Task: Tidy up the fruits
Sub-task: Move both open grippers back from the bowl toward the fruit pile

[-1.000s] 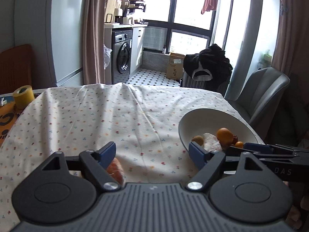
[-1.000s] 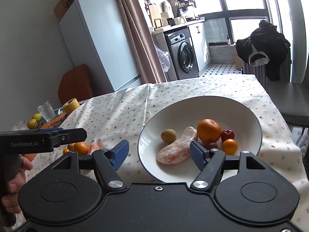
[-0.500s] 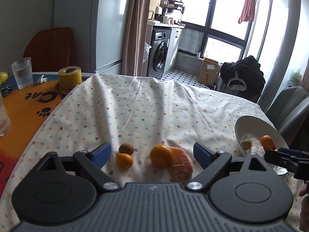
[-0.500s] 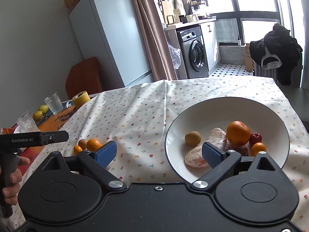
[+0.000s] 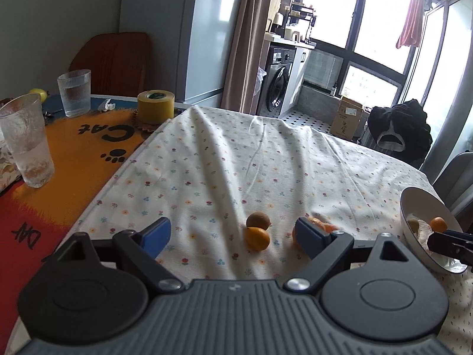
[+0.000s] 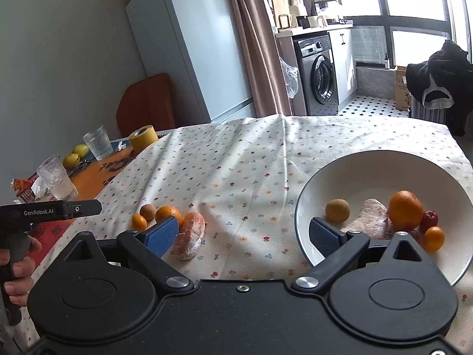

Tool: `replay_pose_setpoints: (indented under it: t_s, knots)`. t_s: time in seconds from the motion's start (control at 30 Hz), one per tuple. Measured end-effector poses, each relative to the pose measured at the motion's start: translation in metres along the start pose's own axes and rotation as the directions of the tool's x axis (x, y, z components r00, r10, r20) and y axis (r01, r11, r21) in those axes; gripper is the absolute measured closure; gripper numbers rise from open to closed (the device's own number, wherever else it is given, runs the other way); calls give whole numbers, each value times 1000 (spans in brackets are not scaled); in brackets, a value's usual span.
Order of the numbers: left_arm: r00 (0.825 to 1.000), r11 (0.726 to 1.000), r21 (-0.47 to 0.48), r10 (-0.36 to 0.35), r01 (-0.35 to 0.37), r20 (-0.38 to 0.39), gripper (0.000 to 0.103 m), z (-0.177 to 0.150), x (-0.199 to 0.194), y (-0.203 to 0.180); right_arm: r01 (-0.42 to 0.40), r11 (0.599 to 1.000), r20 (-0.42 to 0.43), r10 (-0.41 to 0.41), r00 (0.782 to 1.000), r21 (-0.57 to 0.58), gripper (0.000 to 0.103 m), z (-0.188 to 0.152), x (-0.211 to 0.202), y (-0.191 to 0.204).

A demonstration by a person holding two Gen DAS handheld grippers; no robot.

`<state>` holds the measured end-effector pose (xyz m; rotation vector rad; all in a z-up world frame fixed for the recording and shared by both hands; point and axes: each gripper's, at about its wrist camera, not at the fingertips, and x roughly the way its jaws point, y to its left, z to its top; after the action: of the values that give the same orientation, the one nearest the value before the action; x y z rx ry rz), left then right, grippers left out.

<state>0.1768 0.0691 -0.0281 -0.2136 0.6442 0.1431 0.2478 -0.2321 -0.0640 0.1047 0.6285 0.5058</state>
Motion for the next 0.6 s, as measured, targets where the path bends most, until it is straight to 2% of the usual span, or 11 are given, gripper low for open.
replay_pose_setpoints:
  t_s: [0.07,0.17,0.27,0.33,0.6]
  knots:
    - [1000,1000,-8,6,-6,-1,15,-1,1,5,-14,1000,-12,14,1000,-8,12,0,5,5]
    - [1000,1000,-8,12,-12,-3,22,-3,3,9,-29,999,-31,29,999,-19,18,-1,12,10]
    - [1000,1000,-23,2,-2,-17,34,-4,7,13,-39,999,-58,38,998,-21,27,-1,20,14]
    - [1000,999,-33,-4,3,-30,41,-5,11,14,-46,999,-70,44,997,-22,29,-1,25,17]
    - [998,999,-28,-36,34,-42,48,-5,24,5,-67,997,-119,61,991,-40,36,1,43,29]
